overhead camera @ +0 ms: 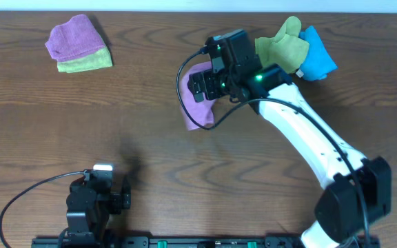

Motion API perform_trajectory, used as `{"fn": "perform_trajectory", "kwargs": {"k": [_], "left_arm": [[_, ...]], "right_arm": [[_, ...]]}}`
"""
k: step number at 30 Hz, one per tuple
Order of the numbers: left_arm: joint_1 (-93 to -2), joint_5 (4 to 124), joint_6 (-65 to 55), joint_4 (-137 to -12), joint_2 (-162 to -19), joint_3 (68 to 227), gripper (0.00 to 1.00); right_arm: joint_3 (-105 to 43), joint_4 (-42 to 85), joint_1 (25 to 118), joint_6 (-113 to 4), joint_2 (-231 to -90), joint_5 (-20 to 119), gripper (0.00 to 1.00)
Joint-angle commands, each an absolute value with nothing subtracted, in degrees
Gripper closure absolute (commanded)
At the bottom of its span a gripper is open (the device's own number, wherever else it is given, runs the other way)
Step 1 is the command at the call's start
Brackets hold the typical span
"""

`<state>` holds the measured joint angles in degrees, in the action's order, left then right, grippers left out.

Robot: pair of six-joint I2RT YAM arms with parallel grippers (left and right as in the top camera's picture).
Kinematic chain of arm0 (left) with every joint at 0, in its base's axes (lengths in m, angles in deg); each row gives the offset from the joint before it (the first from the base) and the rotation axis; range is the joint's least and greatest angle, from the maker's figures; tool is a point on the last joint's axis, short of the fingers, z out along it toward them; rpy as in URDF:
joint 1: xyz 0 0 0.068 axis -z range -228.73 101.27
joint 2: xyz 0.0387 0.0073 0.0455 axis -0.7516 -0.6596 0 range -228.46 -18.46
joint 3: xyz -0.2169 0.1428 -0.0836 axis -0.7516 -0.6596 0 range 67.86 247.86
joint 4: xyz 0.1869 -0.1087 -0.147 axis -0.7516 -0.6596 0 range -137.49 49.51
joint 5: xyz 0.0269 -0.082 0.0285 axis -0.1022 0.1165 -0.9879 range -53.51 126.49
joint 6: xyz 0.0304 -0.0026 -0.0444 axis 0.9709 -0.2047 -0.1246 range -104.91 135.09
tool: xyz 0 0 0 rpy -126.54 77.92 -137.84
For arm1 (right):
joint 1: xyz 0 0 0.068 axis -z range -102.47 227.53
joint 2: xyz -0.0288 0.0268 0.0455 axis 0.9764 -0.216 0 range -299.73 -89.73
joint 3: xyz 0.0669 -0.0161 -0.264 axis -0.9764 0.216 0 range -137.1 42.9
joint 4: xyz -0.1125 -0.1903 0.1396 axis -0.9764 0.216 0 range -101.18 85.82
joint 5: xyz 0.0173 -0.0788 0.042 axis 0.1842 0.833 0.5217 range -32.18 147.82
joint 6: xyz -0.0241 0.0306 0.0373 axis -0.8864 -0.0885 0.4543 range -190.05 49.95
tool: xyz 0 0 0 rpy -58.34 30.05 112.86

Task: Fold the cloth
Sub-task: 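Carry the purple cloth left toward the table center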

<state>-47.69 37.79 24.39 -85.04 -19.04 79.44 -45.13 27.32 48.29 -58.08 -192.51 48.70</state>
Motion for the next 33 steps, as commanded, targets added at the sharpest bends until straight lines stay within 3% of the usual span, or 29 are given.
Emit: {"fn": "perform_trajectory", "kwargs": {"k": [1, 10, 16, 22, 26, 33], "left_arm": [[-47.43, 37.61, 25.35, -86.92, -18.67, 78.15, 0.05], [-47.43, 37.75, 25.33, -86.64, -18.67, 78.15, 0.04], [-47.43, 50.49, 25.35, -81.74, -18.67, 78.15, 0.05], [-47.41, 54.82, 25.19, -77.55, -18.67, 78.15, 0.05], [-47.43, 57.57, 21.83, -76.56, -18.67, 78.15, 0.05], [-47.43, 57.55, 13.37, -73.0, -18.67, 78.15, 0.05]], "right_arm": [[-47.27, 28.89, 48.19, -58.11, -191.22, 53.64, 0.01], [-47.14, 39.47, 50.13, -58.13, -190.06, 54.75, 0.01], [-46.59, 34.01, 50.39, -58.11, -196.67, 52.83, 0.01], [-46.59, 27.49, 53.74, -53.87, -205.23, 52.85, 0.01], [-46.59, 25.2, 56.84, -48.9, -208.18, 52.87, 0.05], [-46.59, 20.06, 61.58, -43.09, -209.01, 49.9, 0.2]]}}
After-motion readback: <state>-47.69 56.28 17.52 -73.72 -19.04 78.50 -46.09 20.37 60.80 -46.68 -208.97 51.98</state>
